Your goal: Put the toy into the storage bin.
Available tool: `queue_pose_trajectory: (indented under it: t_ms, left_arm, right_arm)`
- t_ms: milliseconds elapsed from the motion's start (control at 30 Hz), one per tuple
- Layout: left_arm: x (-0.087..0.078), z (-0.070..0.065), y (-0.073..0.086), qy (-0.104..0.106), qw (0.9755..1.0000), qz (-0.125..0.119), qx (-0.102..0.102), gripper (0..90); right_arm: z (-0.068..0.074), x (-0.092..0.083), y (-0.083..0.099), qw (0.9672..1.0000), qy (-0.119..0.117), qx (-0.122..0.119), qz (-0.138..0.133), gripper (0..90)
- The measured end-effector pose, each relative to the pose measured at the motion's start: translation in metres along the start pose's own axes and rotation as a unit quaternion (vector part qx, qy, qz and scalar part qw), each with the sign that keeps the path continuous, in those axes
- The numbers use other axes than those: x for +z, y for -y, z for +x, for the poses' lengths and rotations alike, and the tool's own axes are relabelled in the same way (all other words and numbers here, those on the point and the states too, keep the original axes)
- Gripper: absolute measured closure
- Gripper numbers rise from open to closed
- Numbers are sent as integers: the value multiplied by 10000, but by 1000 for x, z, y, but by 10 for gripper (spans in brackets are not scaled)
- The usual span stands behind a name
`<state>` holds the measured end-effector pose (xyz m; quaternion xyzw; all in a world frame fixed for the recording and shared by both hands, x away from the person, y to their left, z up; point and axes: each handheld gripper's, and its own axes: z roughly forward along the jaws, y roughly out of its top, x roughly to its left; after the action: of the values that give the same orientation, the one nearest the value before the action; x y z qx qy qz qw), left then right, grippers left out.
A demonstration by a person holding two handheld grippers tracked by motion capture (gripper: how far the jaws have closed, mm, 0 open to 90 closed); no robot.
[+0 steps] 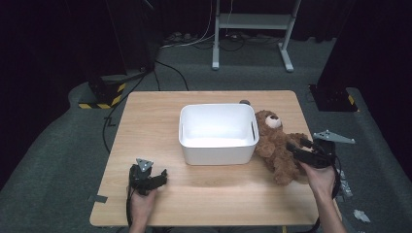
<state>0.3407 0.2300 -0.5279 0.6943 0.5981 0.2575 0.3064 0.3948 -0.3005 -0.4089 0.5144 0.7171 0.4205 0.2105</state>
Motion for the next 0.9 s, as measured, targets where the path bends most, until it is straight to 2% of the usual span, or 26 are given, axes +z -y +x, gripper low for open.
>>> queue_pose_trajectory:
  t_ms: [467, 900]
  left_arm:
    - [1, 0, 0, 15, 10000, -10, 8, 186]
    - [1, 0, 0, 11, 10000, -12, 7, 187]
  right_arm:
    - [0, 11, -16, 9999, 78, -85, 27, 333]
    - [-5, 30, -26, 9995, 166, -24, 280, 297]
